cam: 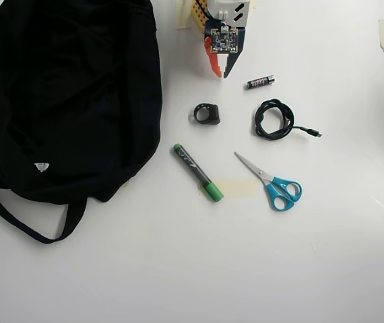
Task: Put the green marker into the black bag
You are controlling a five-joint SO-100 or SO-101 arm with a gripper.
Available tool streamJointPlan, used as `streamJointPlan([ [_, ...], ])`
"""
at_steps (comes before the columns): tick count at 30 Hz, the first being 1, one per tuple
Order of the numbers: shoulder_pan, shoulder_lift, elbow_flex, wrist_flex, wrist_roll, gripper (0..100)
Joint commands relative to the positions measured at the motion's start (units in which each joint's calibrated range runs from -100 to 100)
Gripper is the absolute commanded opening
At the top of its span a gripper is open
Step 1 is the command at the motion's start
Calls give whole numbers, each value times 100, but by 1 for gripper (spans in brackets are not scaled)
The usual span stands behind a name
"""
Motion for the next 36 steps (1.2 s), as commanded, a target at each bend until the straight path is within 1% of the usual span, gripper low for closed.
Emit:
streamJointPlan([
  [1, 11, -116, 118, 172, 4, 2],
  [36, -11, -116, 118, 129, -48, 2],
])
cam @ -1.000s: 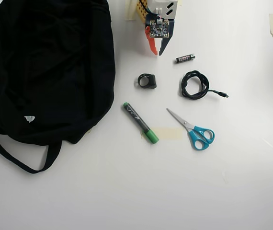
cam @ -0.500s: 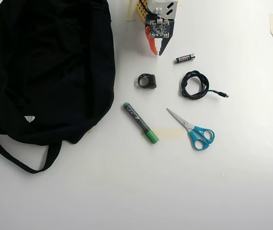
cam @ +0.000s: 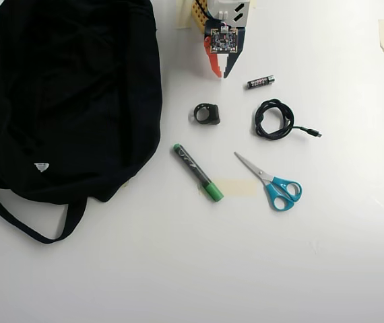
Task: Put the green marker into the black bag
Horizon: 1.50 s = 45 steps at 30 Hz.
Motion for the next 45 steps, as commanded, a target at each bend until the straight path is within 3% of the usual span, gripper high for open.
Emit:
streamJointPlan([
  [1, -19, -116, 118, 129, -24, 2],
  [23, 11, -116, 118, 77, -35, 3],
  [29, -41, -108, 91, -646, -3, 3],
  [45, -49, 880, -1967, -1137, -29, 3],
])
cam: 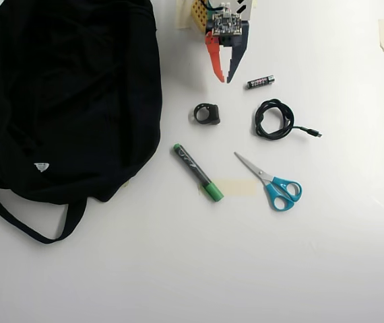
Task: Put the green marker into the black bag
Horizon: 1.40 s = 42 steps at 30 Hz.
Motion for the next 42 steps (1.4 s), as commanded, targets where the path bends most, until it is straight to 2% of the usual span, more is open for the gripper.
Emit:
streamJointPlan([
  [1, -49, 655, -943, -201, -5, 3],
  [10, -49, 1726, -2120, -744, -10, 3],
  [18, -49, 2199, -2444, -1941, -10, 2],
  [24, -49, 2796, -2902, -2079, -10, 3],
  [33, -49, 3925, -3765, -2966, -15, 2],
  [42, -101, 5336, -4996, -3087, -10, 2],
])
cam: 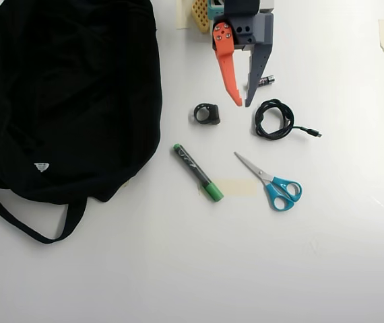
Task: Put the green marker into the black bag
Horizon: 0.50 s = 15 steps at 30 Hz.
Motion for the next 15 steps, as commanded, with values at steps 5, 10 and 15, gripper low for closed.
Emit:
streamJointPlan([
  [5, -28, 1135, -1466, -391, -10, 2],
  [10, -20, 1724, -1942, -1278, -10, 3],
  [15, -28, 2280, -2382, -1761, -5, 3],
])
